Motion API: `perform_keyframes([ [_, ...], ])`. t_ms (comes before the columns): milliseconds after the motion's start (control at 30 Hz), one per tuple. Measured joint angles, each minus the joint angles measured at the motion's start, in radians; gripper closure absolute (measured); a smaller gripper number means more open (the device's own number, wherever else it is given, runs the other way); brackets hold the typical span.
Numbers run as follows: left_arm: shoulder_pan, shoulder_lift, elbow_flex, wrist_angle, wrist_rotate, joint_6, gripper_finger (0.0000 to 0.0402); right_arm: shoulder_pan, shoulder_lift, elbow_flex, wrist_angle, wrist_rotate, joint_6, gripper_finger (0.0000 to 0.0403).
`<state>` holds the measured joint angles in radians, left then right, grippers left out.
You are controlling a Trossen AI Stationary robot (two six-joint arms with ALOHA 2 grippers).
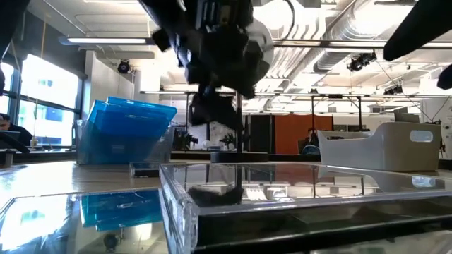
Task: Pick & place jewel cases by type
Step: Put the top right black CD case into the gray bin
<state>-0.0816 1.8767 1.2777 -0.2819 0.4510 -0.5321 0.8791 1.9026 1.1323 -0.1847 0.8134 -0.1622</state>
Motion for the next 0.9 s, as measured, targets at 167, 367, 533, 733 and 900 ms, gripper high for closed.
perform_keyframes([
  [167, -0.095, -0.097, 0.005, -0.127, -0.264, 0.031, 0.016, -0.006, 0.0, 0.0, -0.021, -0.031, 0.203, 0.0269],
  [367, -0.238, -0.129, 0.003, -0.192, -0.432, 0.023, 0.016, -0.008, 0.0, 0.0, 0.022, -0.016, 0.329, 0.0269],
  [533, -0.351, -0.129, 0.002, -0.222, -0.445, 0.071, 0.016, -0.009, 0.0, 0.0, 0.044, -0.046, 0.486, 0.0269],
  [733, -0.463, -0.129, 0.003, -0.224, -0.589, 0.249, 0.016, -0.033, 0.0, 0.0, 0.025, -0.19, 0.831, 0.0269],
  [900, -0.497, -0.126, 0.003, -0.163, -0.659, 0.248, 0.016, -0.069, -0.004, 0.0, -0.071, -0.26, 1.005, 0.0269],
])
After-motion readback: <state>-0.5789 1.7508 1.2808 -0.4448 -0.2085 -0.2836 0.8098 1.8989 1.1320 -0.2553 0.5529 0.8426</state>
